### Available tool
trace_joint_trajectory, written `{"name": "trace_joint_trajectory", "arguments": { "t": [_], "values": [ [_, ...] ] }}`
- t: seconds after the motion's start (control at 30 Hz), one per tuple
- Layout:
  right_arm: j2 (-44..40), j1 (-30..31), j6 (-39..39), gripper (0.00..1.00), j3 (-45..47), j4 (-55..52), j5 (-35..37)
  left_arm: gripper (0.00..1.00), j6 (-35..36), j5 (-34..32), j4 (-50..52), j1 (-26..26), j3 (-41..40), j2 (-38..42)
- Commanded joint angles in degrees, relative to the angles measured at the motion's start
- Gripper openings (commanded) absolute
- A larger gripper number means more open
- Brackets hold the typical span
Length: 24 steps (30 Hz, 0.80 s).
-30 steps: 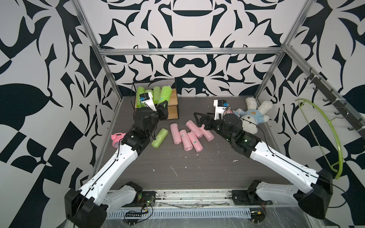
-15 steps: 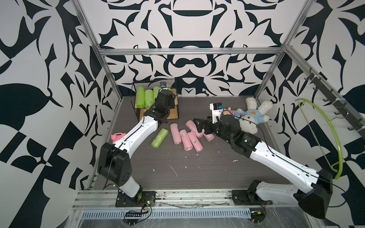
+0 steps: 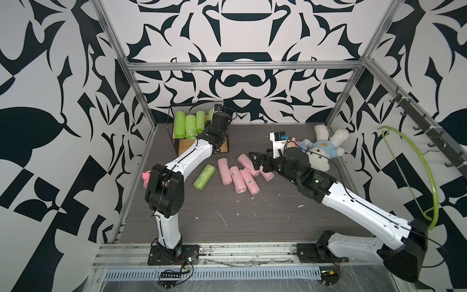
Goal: Sort the rolls of trash bags by color and place them on the shelf
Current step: Place the roll of trash bags on the shelf.
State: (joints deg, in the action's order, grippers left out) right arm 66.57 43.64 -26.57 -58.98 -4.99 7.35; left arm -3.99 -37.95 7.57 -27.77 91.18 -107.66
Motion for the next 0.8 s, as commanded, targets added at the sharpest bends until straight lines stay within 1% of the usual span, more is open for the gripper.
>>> {"name": "trace_joint_trajectory", "arguments": {
  "t": [0.0,0.2,0.5,0.7,0.77],
  "values": [
    [-0.84,0.22,0.47,0.98,-0.96,1.30,0.91,0.29,1.87,-2.16,-0.99,0.85,2.76,-1.46],
    [0.01,0.21,0.40,0.98,-1.14,1.48,0.69,0.32,2.33,-1.77,-0.19,2.25,3.83,-3.49],
    [1.09,0.22,-0.33,0.98,-1.22,1.81,0.11,0.37,3.67,-2.01,0.19,2.63,3.84,-4.01],
    [0.99,0.22,-0.42,0.98,-1.14,1.74,0.37,0.46,3.37,-1.46,0.59,2.63,3.13,-3.22],
    [0.87,0.17,-0.58,0.98,-1.09,1.72,0.38,0.50,3.37,-1.49,0.60,2.63,2.88,-2.84]
  ]
}}
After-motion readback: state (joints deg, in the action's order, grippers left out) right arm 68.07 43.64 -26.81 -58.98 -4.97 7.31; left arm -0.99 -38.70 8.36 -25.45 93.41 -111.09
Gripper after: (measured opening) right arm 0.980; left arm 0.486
